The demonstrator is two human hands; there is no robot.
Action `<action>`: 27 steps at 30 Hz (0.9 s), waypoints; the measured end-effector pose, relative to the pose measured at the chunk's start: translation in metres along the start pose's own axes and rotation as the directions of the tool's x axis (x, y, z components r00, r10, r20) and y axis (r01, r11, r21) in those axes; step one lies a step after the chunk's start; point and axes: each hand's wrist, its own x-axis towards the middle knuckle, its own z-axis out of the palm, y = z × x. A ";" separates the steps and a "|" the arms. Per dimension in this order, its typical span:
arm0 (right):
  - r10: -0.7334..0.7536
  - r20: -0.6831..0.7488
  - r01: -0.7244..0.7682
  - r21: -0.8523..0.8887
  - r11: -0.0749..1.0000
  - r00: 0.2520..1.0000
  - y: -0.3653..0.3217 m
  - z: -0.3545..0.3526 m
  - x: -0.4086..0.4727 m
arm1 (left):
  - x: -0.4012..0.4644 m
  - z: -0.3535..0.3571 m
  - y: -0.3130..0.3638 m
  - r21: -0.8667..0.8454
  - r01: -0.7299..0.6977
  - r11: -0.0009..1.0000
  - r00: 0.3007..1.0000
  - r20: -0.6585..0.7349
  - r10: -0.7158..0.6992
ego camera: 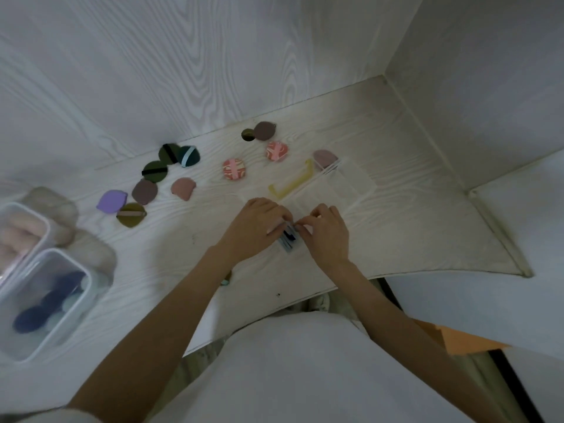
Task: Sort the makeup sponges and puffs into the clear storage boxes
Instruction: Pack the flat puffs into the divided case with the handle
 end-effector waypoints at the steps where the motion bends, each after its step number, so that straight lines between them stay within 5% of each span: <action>1: 0.003 0.002 -0.004 0.023 1.000 1.000 0.002 -0.001 -0.002 | -0.009 -0.005 0.002 -0.031 0.064 0.997 0.995 -0.073 -0.066; 5: 0.008 0.061 -0.008 0.008 1.000 0.998 0.005 -0.005 0.000 | -0.066 -0.019 0.009 -0.186 0.396 0.899 0.838 -0.328 -0.437; 9: -0.013 0.077 0.011 0.024 1.000 0.997 0.005 0.002 0.001 | -0.138 -0.013 0.007 -0.233 0.748 0.622 0.562 -0.276 -0.779; 13: -0.055 0.030 0.055 0.009 0.998 0.998 0.007 0.007 -0.003 | -0.187 0.006 0.003 -0.099 0.889 0.446 0.438 -0.098 -0.894; 18: -0.109 0.031 0.109 0.015 0.994 0.994 0.010 0.007 -0.002 | -0.201 0.012 0.008 -0.189 0.925 0.329 0.324 -0.056 -0.944; 21: -0.140 0.039 0.141 -0.009 0.990 0.989 0.011 0.006 0.005 | -0.195 -0.001 0.015 -0.260 0.889 0.377 0.354 -0.130 -0.926; 27: -0.192 0.002 0.192 -0.057 0.980 0.981 0.017 0.005 0.007 | -0.125 -0.035 0.043 -0.439 0.558 0.704 0.609 -0.360 -0.707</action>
